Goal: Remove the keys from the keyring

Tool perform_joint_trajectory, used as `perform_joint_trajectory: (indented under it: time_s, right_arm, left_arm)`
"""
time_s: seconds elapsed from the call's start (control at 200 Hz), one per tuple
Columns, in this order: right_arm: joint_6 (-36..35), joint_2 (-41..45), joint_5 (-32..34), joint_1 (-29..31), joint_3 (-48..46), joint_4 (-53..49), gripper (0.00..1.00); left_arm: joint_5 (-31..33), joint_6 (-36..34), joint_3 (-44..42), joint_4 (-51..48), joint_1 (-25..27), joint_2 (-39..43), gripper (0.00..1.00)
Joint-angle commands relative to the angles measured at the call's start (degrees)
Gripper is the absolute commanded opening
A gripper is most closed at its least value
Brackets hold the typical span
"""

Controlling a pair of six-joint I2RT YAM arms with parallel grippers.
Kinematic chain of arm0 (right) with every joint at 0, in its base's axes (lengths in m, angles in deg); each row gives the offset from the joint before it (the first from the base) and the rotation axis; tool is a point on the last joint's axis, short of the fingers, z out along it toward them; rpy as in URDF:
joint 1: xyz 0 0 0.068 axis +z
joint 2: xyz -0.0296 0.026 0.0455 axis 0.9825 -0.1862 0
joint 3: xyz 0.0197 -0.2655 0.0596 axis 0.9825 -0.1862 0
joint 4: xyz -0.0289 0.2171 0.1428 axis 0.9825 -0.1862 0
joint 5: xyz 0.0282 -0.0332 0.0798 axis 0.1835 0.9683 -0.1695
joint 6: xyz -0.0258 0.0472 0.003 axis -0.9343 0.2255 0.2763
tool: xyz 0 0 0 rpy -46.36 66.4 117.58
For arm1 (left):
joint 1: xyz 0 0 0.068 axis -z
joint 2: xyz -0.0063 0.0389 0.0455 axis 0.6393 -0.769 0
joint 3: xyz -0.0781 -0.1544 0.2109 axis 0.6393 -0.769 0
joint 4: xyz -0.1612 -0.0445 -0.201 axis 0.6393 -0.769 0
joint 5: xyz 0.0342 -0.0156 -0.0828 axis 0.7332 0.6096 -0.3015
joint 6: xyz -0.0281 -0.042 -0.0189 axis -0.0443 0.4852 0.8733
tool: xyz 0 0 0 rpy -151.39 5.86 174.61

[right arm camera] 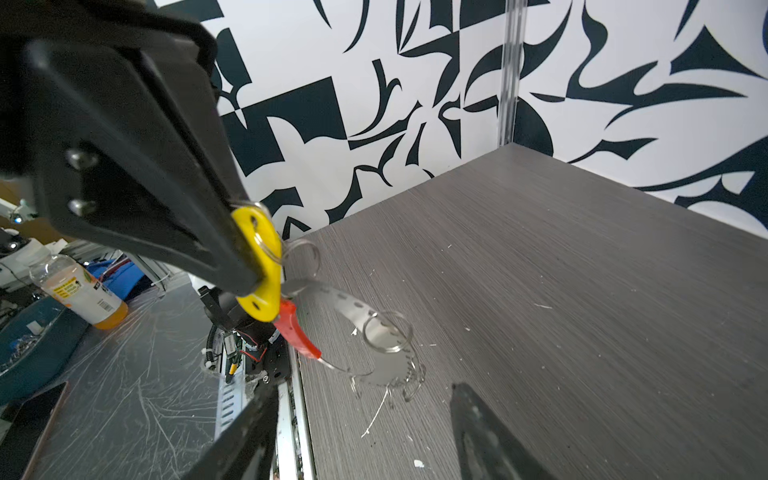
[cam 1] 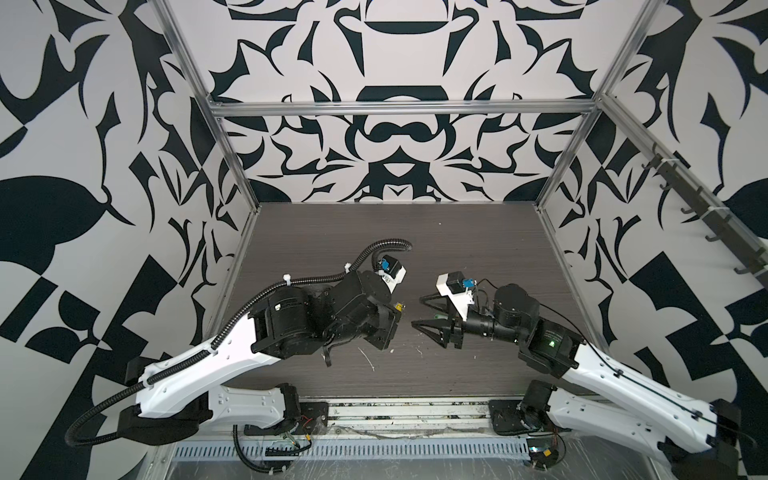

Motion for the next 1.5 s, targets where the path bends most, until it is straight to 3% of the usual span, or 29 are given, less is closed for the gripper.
perform_joint_trajectory:
  time_s: [0.0,0.115,0.23,0.49,0.64,0.755,0.945,1.075,1.32,1.495]
  right_arm:
    - [-4.26,-0.81,2.98,2.24,3.71,0.05,0.68]
    - [-7.12,-0.51,7.83,5.33,4.48,0.19,0.60]
    - [-9.52,-1.10,9.92,7.02,5.67,0.03,0.60]
    - [-17.05,-2.38,18.54,12.69,3.86,4.45,0.70]
    - [-18.25,-3.36,19.16,13.22,3.03,7.94,0.73]
    - [-19.19,-3.69,21.20,13.95,1.96,11.42,0.74]
    - [-19.99,-3.49,19.26,13.92,2.49,8.87,0.74]
    - [-19.29,-3.42,17.22,13.96,2.62,7.62,0.64]
    - [-18.05,-3.91,10.33,13.95,4.04,6.03,0.59]
    - [-17.89,-4.04,9.80,13.95,4.53,6.09,0.54]
  left_arm:
    - [0.48,1.45,1.95,-2.15,-0.26,0.15,0.00]
    - [0.18,1.77,1.92,-1.72,-0.24,0.28,0.00]
    - [-0.44,2.07,2.14,-1.63,-0.20,0.38,0.00]
    - [-4.54,4.73,2.31,1.69,-0.71,2.32,0.00]
    - [-5.43,5.52,1.67,2.01,-0.91,2.73,0.00]
    - [-9.75,4.95,-0.55,6.30,-1.31,4.21,0.00]
    - [-18.07,1.11,-4.27,8.70,-3.94,7.75,0.00]
    - [-23.20,1.50,-6.57,11.27,-6.82,9.56,0.00]
    - [-27.97,1.41,-6.95,12.52,-7.84,8.95,0.00]
    - [-29.64,1.83,-7.34,13.19,-7.92,8.28,0.00]
